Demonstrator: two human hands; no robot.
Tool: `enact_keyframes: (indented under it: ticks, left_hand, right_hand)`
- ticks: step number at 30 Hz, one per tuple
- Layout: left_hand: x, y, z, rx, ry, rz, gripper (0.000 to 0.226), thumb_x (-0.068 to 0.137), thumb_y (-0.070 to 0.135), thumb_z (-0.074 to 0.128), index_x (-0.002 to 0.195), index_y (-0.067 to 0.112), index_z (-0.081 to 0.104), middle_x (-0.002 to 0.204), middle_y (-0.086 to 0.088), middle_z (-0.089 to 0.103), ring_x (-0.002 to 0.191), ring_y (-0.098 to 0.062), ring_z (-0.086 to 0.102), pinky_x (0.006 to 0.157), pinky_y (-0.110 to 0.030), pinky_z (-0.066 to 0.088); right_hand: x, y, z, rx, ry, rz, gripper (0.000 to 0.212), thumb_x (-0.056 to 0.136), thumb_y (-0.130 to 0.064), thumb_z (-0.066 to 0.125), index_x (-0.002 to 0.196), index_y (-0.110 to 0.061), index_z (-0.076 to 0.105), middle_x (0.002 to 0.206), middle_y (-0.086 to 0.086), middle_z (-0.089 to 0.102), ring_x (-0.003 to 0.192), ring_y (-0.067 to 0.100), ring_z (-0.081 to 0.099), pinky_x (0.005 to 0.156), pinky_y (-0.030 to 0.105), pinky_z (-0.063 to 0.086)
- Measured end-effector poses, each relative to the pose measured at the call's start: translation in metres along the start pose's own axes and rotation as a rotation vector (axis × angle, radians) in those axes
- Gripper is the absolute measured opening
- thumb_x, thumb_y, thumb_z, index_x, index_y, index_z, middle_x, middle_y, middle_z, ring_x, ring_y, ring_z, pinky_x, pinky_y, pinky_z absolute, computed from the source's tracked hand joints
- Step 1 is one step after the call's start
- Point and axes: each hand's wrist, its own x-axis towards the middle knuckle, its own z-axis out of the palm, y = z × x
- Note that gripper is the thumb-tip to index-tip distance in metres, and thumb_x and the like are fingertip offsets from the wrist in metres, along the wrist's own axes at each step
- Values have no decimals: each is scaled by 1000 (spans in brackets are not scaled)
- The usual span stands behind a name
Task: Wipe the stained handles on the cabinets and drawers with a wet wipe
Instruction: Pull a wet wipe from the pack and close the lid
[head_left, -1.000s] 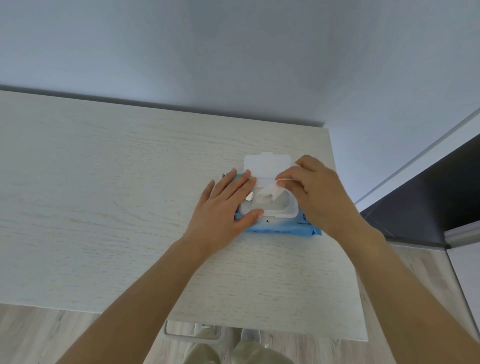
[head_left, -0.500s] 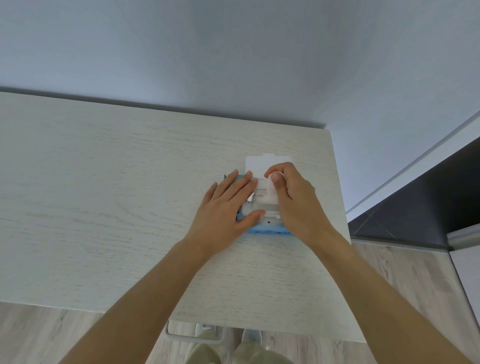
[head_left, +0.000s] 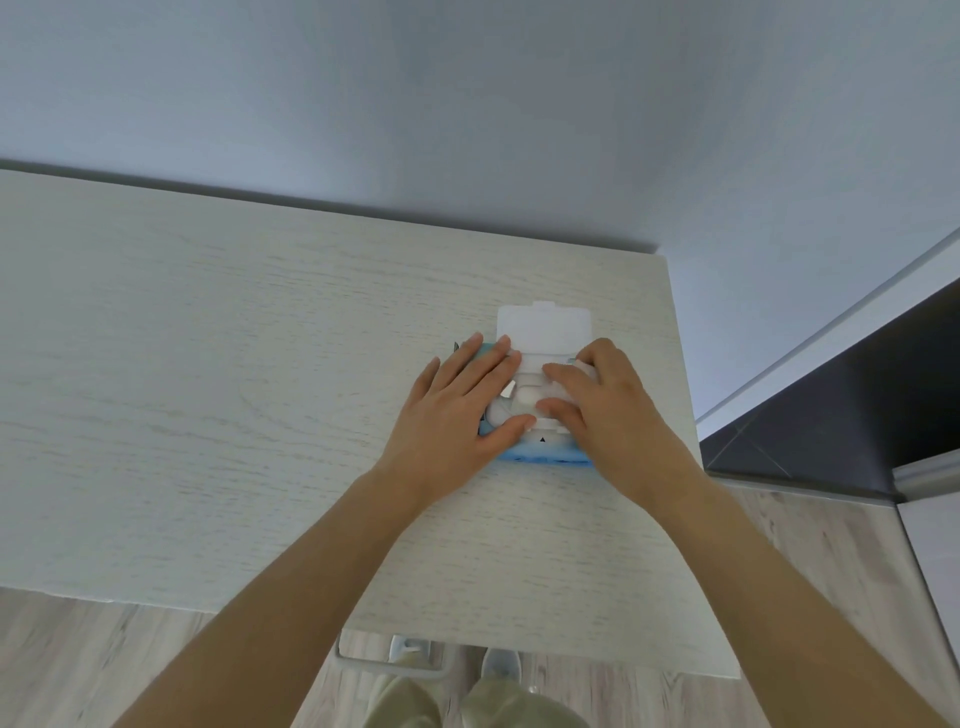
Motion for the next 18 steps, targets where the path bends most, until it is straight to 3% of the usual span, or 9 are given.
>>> enact_keyframes:
  ticks: [3, 6, 10, 14, 18]
  left_hand:
    - [1, 0, 0, 18, -14, -2, 70, 89, 62, 30, 149, 30, 16, 152, 21, 3, 143, -1, -6, 120, -35, 3]
    - [1, -1, 0, 23, -23, -4, 75, 84, 67, 21, 149, 31, 15, 153, 20, 4, 144, -2, -6, 120, -35, 3]
    - [0, -1, 1, -6, -1, -1, 76, 84, 67, 22, 149, 28, 19, 155, 17, 10, 144, -2, -3, 120, -35, 5]
    - [0, -1, 2, -12, 2, 9, 74, 85, 64, 26, 149, 28, 19, 154, 18, 8, 144, -2, -4, 119, -35, 5]
    - [1, -1, 1, 12, -18, 9, 79, 82, 68, 18, 150, 29, 18, 153, 20, 5, 144, -2, -5, 120, -35, 2]
  right_hand:
    - [1, 4, -1, 167, 15, 76, 14, 96, -12, 54, 103, 0, 60, 95, 0, 45, 85, 9, 40, 78, 14, 41]
    - [5, 9, -3, 87, 77, 97, 15, 97, -10, 51, 97, 0, 62, 95, 3, 45, 85, 9, 38, 75, 19, 39]
    - [3, 11, -4, 206, 96, 178, 11, 99, -14, 47, 92, -13, 55, 97, -4, 42, 89, 11, 38, 78, 17, 29]
    - [1, 5, -1, 263, 117, 226, 15, 102, -18, 39, 91, -15, 48, 89, -4, 48, 80, 6, 40, 81, 30, 34]
    - [7, -2, -5, 364, 128, 241, 12, 103, -25, 36, 92, -24, 43, 82, -9, 51, 79, 10, 50, 76, 27, 43]
